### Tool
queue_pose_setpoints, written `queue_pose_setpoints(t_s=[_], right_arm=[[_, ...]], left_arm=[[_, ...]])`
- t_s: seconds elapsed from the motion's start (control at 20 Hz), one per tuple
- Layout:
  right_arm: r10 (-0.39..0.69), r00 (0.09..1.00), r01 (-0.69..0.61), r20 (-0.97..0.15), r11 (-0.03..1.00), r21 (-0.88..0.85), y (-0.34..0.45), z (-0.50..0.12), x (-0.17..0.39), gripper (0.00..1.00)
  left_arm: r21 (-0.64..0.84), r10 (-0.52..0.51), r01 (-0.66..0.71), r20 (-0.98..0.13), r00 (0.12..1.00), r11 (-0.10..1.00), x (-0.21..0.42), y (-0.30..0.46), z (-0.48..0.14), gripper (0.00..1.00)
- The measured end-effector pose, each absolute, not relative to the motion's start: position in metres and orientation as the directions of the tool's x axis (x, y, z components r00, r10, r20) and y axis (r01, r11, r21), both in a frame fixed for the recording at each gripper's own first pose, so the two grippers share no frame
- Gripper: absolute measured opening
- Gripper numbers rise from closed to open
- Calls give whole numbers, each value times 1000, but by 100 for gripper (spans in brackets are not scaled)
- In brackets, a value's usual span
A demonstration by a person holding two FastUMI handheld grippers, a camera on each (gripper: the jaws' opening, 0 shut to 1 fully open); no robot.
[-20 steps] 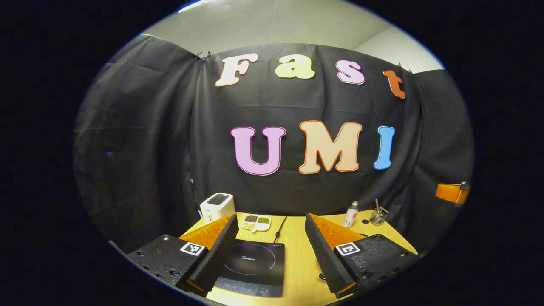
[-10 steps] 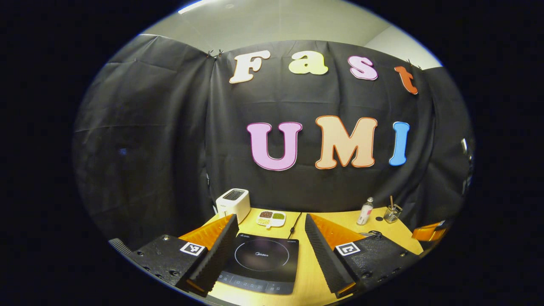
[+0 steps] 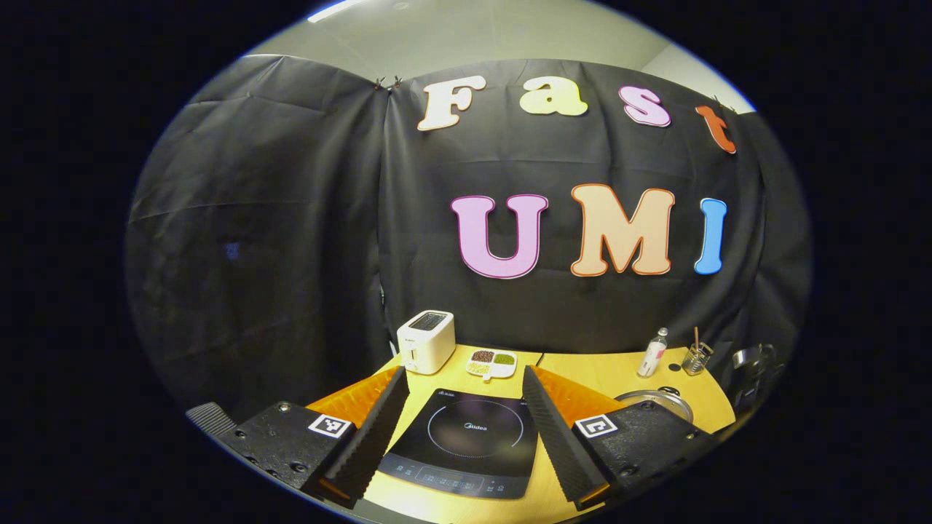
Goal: First push the handle of the pot to place it horizontally, then grasp the pot with both hands and set it on the induction cooktop.
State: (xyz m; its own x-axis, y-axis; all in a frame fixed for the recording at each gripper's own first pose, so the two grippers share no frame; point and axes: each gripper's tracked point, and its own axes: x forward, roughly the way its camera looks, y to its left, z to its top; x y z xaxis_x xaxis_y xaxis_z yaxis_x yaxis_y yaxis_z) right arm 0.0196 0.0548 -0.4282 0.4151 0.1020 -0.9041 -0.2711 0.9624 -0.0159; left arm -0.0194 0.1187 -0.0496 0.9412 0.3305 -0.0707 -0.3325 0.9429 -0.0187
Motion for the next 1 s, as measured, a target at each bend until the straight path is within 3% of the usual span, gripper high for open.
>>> queue_pose_setpoints(t_s=[0.3,0.35,0.45,0.75,1.0], right_arm=[[38,333,-213,-942,976,-36,57,-475,24,3],[33,334,-205,-942,978,-39,60,-480,28,0],[20,340,-190,-940,981,-48,68,-487,38,0],[-22,339,-141,-940,987,-74,79,-503,53,3],[-45,336,-108,-941,990,-86,91,-508,58,3]], left_arm=[[-3,347,-348,-71,935,938,-24,130,-55,93],[1,348,-349,-73,935,937,-25,132,-55,96],[-4,348,-349,-80,934,937,-26,134,-59,92],[-6,363,-365,-104,926,931,-28,148,-69,96],[-17,356,-360,-104,929,933,-26,159,-76,93]])
